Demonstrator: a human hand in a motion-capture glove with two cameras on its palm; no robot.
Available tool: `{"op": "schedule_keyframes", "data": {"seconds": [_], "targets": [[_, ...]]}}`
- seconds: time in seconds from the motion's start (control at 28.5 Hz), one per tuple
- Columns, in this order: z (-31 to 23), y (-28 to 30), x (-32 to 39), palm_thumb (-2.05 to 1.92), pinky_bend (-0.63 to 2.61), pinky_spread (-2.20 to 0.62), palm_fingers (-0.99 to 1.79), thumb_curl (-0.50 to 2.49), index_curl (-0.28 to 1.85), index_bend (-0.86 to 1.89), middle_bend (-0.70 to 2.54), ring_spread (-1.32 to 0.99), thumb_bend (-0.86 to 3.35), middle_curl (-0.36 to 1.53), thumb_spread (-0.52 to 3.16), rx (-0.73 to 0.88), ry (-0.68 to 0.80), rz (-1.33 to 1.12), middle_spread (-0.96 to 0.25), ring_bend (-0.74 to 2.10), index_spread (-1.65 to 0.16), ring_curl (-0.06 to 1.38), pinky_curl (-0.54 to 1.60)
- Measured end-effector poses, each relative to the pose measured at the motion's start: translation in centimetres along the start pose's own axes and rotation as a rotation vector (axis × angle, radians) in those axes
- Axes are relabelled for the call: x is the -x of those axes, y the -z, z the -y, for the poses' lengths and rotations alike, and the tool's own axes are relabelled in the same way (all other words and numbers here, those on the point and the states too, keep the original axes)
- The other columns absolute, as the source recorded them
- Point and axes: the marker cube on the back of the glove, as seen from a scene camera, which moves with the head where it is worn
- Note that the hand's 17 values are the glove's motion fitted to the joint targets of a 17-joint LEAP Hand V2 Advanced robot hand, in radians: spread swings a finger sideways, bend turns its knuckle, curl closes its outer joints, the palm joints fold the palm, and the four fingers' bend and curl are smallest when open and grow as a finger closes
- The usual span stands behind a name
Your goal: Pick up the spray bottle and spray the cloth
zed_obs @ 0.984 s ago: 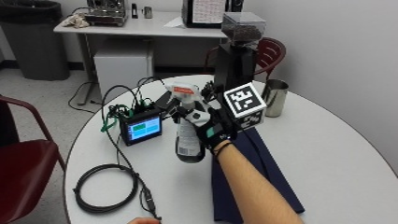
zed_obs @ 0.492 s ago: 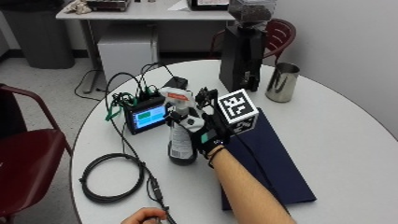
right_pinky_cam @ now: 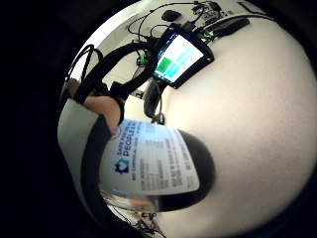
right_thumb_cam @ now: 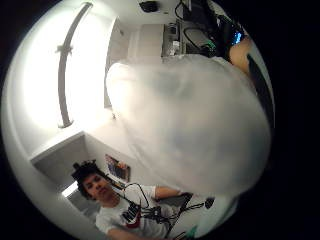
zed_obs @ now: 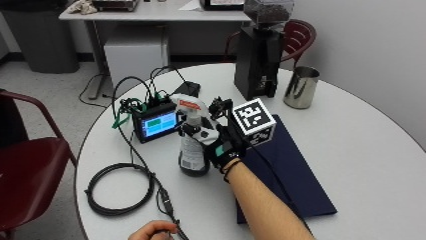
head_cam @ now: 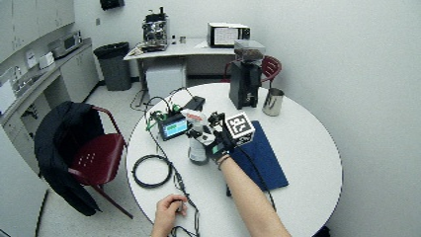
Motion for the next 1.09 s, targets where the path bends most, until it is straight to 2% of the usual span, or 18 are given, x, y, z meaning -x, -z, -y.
{"op": "schedule_keyframes", "data": {"seconds": [0.42, 0.77, 1.09], "targets": [[-0.8, 2.0, -0.1, 0.85, 0.35, 0.07, 0.81, 0.36, 0.21, -0.01, 0.38, -0.13, -0.05, 0.41, 0.96, 0.006, 0.003, -0.057, -0.13, 0.51, -0.32, 0.39, 0.38], [-3.1, 6.6, 0.8, 0.82, 0.39, 0.1, 0.77, 0.35, 0.15, 0.04, 0.39, -0.12, -0.03, 0.42, 0.91, 0.01, 0.019, -0.114, -0.14, 0.53, -0.34, 0.39, 0.38], [-5.7, 10.4, 1.2, 0.79, 0.41, 0.14, 0.69, 0.34, 0.13, 0.05, 0.39, -0.1, -0.03, 0.42, 0.9, 0.052, -0.047, -0.331, -0.13, 0.52, -0.34, 0.39, 0.38]]}}
